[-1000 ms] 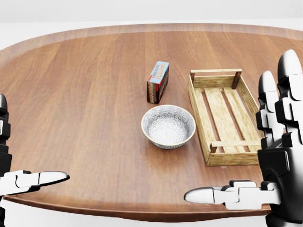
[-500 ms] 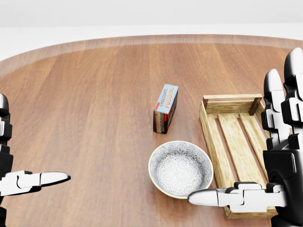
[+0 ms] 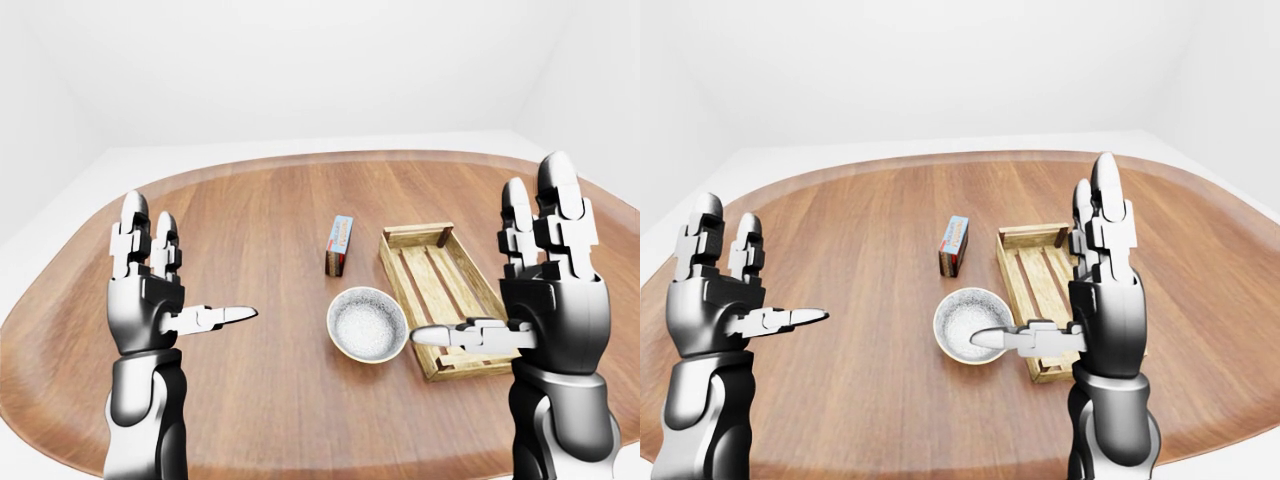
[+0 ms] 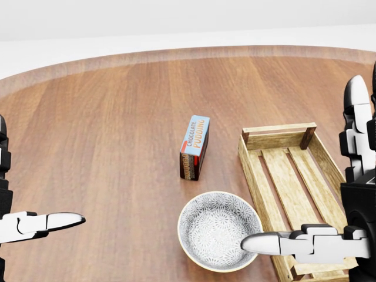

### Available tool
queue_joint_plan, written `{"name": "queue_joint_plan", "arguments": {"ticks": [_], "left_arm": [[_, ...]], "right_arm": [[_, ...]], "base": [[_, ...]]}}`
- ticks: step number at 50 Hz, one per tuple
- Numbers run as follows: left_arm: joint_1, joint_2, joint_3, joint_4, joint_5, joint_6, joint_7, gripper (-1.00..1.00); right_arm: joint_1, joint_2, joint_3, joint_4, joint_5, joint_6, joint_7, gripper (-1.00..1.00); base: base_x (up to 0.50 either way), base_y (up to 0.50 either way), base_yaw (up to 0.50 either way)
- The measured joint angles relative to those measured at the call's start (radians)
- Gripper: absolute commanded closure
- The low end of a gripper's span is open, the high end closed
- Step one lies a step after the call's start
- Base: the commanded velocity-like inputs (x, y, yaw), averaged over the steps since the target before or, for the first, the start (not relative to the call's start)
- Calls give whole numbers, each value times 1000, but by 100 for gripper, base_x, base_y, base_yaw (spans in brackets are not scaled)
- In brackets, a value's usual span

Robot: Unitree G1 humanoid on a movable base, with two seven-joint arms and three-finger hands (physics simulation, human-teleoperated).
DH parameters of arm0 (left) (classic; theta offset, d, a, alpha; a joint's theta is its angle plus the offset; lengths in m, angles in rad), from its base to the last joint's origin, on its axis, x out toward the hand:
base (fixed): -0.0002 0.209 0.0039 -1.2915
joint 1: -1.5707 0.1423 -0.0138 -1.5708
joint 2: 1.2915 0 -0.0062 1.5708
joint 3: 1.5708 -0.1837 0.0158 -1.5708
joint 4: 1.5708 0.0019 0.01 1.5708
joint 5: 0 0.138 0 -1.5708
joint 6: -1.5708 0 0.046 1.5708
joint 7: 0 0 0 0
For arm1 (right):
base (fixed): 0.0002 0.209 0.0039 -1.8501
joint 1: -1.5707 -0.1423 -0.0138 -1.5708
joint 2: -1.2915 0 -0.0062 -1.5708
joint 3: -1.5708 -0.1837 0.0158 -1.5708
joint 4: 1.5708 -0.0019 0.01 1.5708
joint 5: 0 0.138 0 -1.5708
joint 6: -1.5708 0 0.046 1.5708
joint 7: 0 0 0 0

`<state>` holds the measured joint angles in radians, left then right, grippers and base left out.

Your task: Pick up the bowl on the left and put it in the tray.

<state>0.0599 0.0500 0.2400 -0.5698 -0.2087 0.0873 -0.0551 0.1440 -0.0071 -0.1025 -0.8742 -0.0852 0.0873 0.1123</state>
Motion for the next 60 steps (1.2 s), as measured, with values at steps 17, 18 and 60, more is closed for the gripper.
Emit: {"name": "queue_joint_plan", "arguments": {"ticks": [17, 18, 60], "left_arm": [[6, -3, -1, -11, 2, 0, -1, -100], [6, -3, -2, -12, 3, 0, -1, -100], [13, -7, -10, -10, 10, 0, -4, -100]], "right_arm": [[7, -42, 6, -8, -184, 0, 100, -100], [12, -44, 9, -3, -205, 0, 113, -100], [145, -35, 91, 196, -655, 0, 372, -100]], "base": [[0, 0, 0], [0, 0, 0], [0, 0, 0]]}}
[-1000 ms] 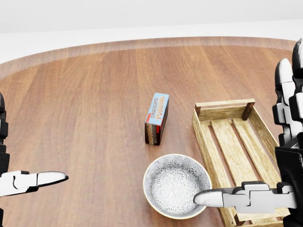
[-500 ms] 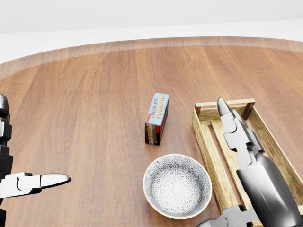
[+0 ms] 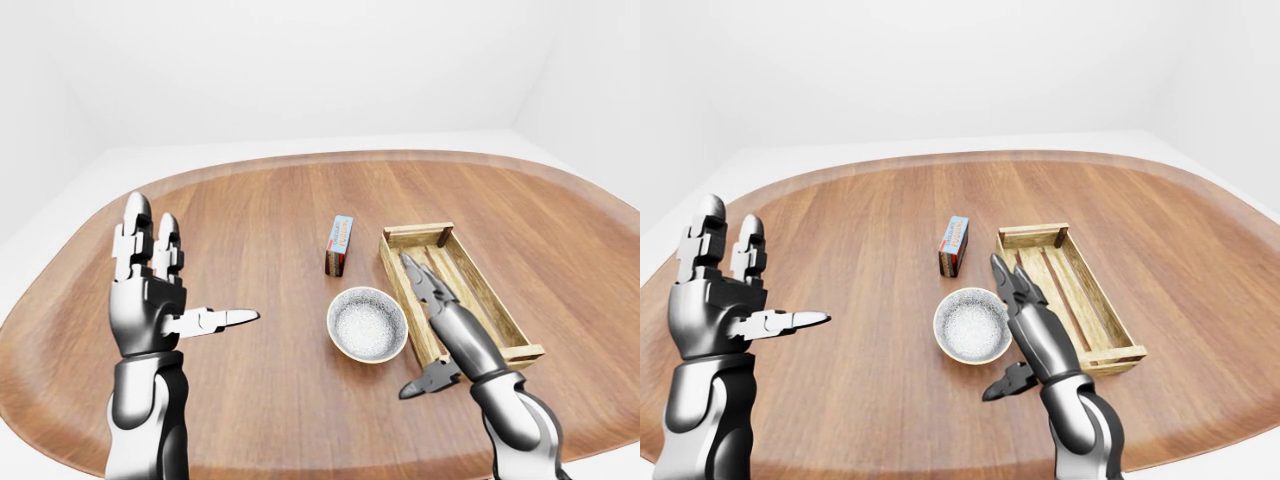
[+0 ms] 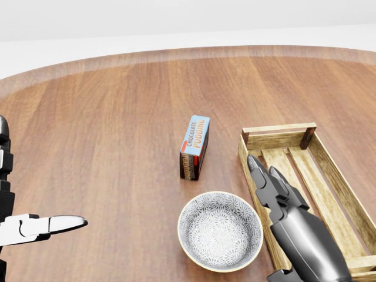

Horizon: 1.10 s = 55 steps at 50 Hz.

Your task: Pick up the bowl on the left and put it in the tray.

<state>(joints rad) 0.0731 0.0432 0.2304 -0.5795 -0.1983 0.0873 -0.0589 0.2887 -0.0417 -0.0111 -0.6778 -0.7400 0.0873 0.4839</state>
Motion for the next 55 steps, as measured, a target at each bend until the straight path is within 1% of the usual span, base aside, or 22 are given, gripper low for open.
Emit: {"name": "queue_joint_plan", "arguments": {"ticks": [20, 32, 55], "left_arm": [[2, -1, 2, -8, -1, 0, 0, -100], [4, -2, 2, -13, -2, 0, -1, -100], [2, -2, 1, -18, -2, 0, 1, -100]], "right_arm": [[-33, -10, 63, 117, -138, 0, 8, -100], [-67, -21, 79, 213, -173, 0, -1, -100], [-116, -28, 94, 385, -194, 0, -32, -100]], "base": [[0, 0, 0], [0, 0, 0], [0, 0, 0]]}}
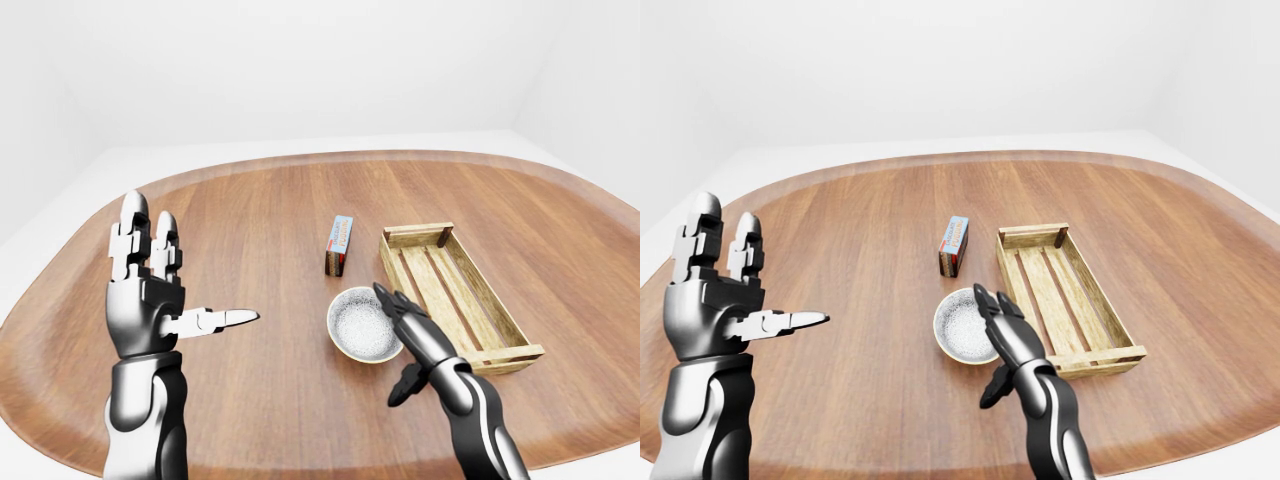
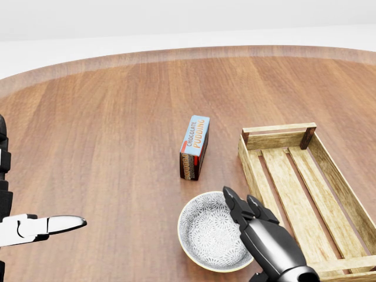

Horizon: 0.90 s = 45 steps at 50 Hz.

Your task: Pick up the bowl on the left and put it in the tray.

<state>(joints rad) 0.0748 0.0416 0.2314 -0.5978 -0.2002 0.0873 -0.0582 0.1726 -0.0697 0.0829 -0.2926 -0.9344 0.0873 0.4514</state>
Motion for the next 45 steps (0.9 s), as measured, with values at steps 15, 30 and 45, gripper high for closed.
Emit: {"name": "queue_joint_plan", "arguments": {"ticks": [15, 30, 45], "left_arm": [[-1, 0, 2, 0, -2, 0, 1, -100], [3, -1, 0, -2, -1, 0, -1, -100], [1, 0, 1, -9, -2, 0, 0, -100]], "right_arm": [[-29, -3, 19, 87, -25, 0, -14, -100], [-54, -2, 39, 161, -73, 0, -27, -100], [-86, 4, 56, 224, -106, 0, -31, -100]], "base": [[0, 0, 0], [0, 0, 0], [0, 0, 0]]}}
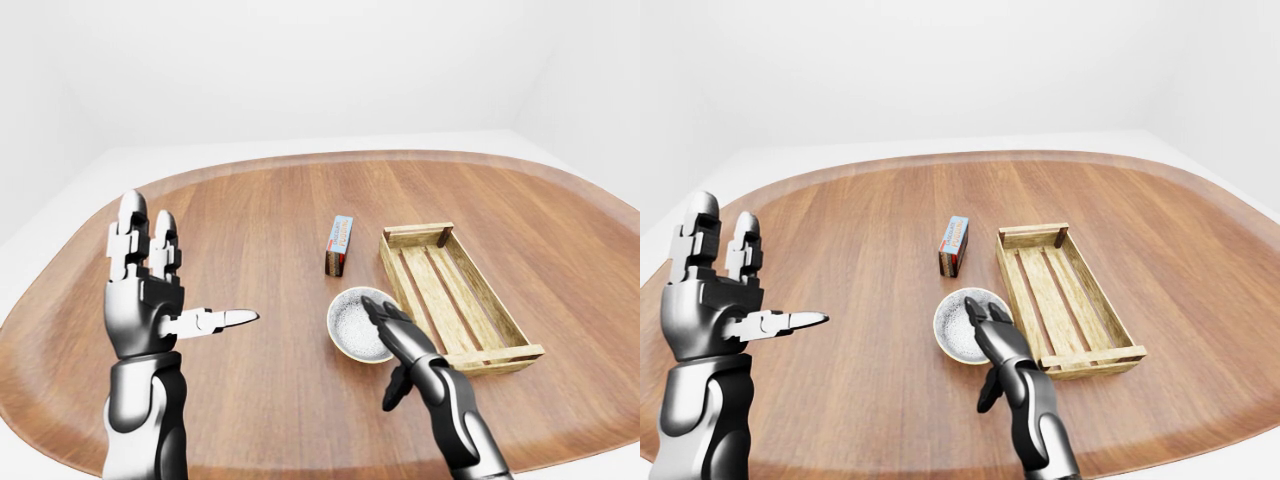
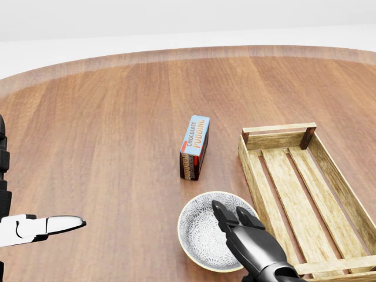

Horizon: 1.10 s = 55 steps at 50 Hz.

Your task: Pick up the bowl on the left and put it in the tray.

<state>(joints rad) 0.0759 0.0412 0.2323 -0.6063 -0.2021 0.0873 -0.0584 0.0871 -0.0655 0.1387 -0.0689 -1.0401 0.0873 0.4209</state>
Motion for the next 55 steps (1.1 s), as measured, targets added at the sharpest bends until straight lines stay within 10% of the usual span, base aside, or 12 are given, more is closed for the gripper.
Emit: {"name": "queue_joint_plan", "arguments": {"ticks": [55], "left_arm": [[0, 0, 2, -3, -3, 0, 1, -100]], "right_arm": [[-90, 21, 34, 283, 9, 0, -93, -100]], "base": [[0, 0, 0]]}}
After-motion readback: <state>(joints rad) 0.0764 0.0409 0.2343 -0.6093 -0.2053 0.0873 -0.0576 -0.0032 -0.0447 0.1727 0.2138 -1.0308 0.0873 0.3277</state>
